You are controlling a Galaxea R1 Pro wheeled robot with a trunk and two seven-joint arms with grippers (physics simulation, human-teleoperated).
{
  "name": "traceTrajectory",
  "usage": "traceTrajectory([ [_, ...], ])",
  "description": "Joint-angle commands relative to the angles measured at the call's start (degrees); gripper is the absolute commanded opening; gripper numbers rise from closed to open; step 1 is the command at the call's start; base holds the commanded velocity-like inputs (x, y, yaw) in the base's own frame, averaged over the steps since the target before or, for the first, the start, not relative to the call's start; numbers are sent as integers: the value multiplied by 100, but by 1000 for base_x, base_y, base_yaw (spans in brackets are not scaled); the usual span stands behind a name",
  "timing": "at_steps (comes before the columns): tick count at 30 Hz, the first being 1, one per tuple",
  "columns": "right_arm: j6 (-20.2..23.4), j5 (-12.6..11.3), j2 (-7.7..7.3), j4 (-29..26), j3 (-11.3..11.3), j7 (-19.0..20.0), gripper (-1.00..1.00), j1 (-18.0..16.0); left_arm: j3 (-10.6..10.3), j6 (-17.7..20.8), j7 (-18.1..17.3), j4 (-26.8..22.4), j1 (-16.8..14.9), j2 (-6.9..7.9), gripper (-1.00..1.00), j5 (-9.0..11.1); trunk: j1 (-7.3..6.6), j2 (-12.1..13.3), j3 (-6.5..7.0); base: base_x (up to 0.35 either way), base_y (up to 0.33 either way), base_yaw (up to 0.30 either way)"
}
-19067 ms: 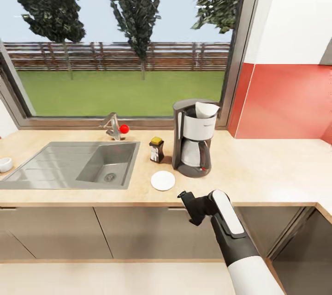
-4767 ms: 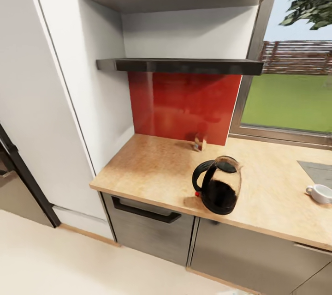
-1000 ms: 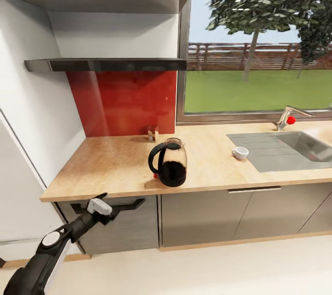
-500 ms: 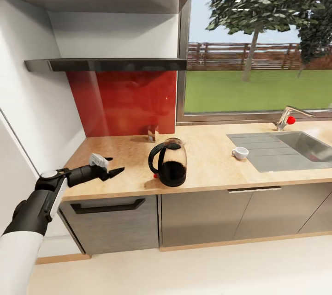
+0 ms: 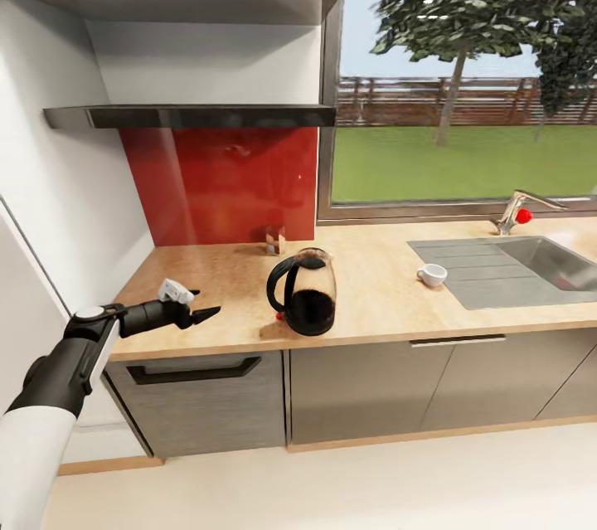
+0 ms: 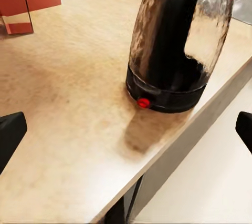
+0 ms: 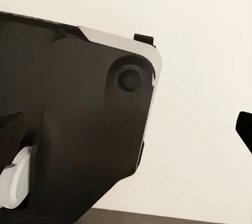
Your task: Set up a coffee station on the kitchen countertop: keep the coffee maker on the countertop, move the bottle of coffee from the kitchen shelf to the counter next to the coffee maker, place a paper coffee filter on top of the coffee maker, put the saucer next to the coffee maker with the coffee cup on the saucer, and place the electric kettle next to the coffee maker.
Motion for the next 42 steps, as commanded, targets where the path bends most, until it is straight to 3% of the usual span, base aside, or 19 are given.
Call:
traceTrajectory([
  [1, -16, 39, 2, 2, 2, 13, 100, -5, 18, 41, -36, -3, -5, -2, 100, -79, 4, -12, -13, 138, 0, 0],
  [16, -14, 40, 8, 11, -9, 11, 100, -5, 8, 38, -48, 11, -4, -15, 100, -151, 4, -12, -13, 128, 0, 0],
  [27, -8, 40, 1, 8, -24, -4, 100, -5, 11, 46, -272, 11, -4, -46, 100, -147, 4, -12, -13, 188, -33, 0],
  [42, -7, 40, -17, 11, -25, -5, 100, -5, 28, 46, -291, 11, -4, -60, 100, -140, 4, -12, -13, 20, -5, -26],
])
